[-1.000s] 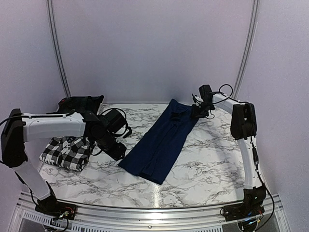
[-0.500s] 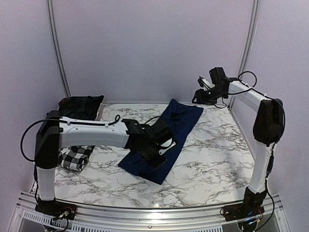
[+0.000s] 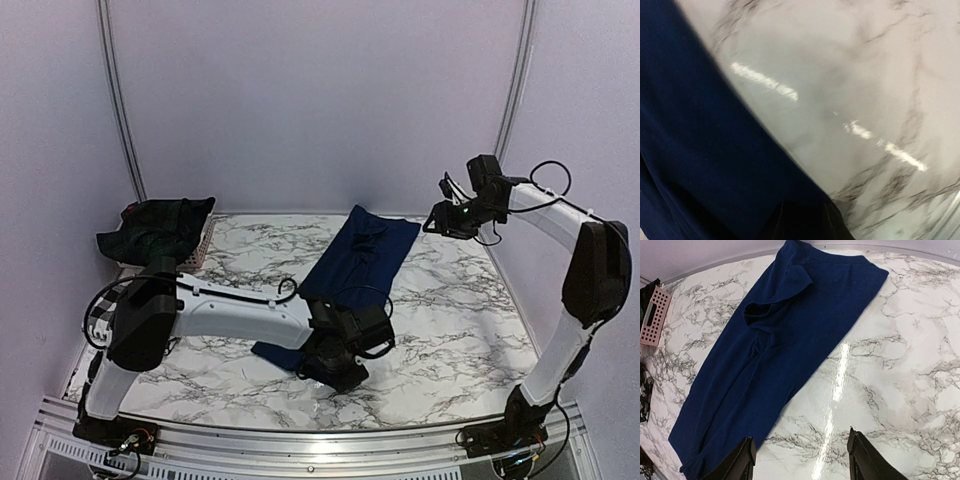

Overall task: Fold and stack the mixed laundry pile
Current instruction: Rotate the rectangle-folded T-shirt at the center of the board.

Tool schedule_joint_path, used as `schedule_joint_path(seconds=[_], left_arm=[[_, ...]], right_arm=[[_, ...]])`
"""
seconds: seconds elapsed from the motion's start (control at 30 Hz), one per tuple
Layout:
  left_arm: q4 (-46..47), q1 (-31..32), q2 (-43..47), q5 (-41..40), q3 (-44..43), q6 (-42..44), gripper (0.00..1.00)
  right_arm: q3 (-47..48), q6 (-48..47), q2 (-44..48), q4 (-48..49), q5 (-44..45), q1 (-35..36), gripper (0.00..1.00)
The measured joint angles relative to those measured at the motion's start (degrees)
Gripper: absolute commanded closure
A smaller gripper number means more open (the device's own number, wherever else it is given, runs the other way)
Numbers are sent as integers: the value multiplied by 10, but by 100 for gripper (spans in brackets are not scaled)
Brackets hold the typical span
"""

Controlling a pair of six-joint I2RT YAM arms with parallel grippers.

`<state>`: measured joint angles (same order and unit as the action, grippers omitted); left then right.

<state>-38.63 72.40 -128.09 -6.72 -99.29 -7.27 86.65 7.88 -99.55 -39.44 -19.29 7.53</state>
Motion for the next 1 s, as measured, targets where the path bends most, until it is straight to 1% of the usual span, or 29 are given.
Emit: schedule_joint_path(seconds=[0.1,0.17,0.23,0.3,0.37,0.4,0.47,0.53,0.67,0.77,0.87,1.0], left_arm=[[-9,43,-40,26,-69,-20,72],[-17,68,-71,47,-126,-38,65],[-18,89,-94,65,-176,-62,55],[-21,106,-95,75,-200,-89,48],[-20,112,-83,72,-206,-110,45],[-19,111,-72,67,-202,-120,45],[-14,101,-38,58,-179,-135,46],[-3,78,15,49,-136,-151,46],[51,-9,139,30,-25,-184,46],[87,-78,209,8,54,-201,46],[107,-124,236,-10,111,-211,46],[114,-135,238,-18,170,-210,47]], right_arm=[[-30,0,26,1,-2,0,41],[-50,0,38,1,-2,0,41],[-73,0,48,4,-4,0,41],[-94,0,55,6,-12,0,42],[-118,0,62,15,-23,0,43],[-129,0,65,19,-30,0,46],[-147,4,69,30,-43,1,50],[-164,10,71,48,-57,5,56],[-172,21,53,78,-64,31,66],[-165,27,17,100,-66,52,73],[-152,32,-31,118,-65,70,74],[-138,39,-97,135,-55,96,75]])
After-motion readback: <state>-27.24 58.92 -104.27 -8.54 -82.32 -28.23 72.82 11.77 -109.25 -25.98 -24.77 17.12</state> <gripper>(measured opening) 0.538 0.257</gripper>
